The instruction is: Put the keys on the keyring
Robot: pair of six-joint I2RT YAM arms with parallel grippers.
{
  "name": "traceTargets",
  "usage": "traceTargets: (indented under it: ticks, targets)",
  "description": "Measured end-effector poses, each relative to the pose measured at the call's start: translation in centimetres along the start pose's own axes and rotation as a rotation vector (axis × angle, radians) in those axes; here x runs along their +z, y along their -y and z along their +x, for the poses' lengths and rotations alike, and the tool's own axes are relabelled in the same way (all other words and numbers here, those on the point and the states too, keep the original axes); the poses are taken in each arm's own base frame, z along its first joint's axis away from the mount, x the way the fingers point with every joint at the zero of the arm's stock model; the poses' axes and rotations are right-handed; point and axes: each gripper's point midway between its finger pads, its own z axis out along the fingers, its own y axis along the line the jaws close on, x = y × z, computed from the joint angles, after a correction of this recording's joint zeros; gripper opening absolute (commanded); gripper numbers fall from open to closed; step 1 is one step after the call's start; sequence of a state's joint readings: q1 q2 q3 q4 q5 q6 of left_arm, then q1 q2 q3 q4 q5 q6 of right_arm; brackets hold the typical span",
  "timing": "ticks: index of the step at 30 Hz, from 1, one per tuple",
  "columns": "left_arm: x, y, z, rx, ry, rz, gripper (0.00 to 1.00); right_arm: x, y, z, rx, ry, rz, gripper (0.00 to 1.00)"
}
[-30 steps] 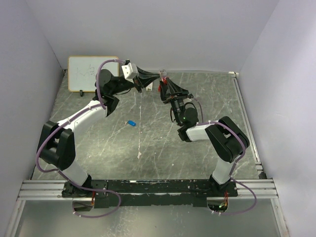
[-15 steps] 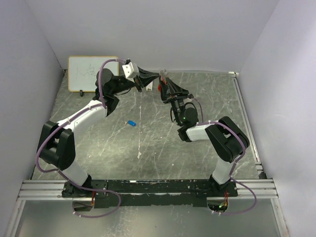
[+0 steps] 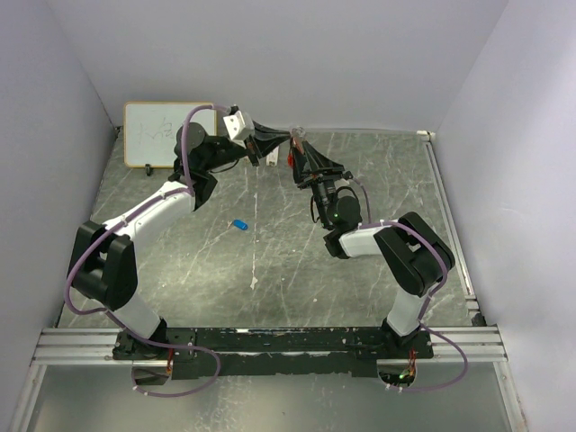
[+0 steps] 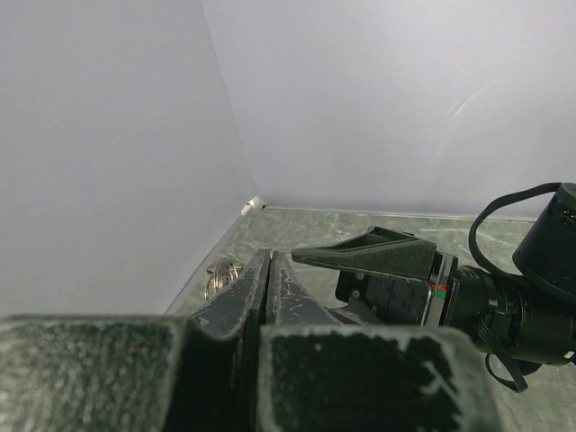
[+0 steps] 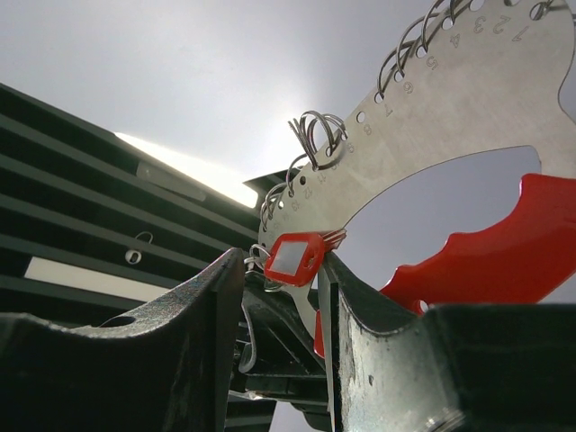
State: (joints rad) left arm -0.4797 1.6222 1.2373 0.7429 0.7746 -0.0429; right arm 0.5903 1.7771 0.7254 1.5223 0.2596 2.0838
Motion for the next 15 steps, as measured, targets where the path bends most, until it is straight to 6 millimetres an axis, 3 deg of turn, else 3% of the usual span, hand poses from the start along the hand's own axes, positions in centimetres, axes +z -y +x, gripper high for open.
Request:
traceTargets:
  ticks: [15]
  targets:
    - [0.12, -0.79, 0.38, -0.025, -0.033, -0.036, 0.07, -0.04, -0.49, 0.07, 0.005, 0.002, -0.011, 0.38]
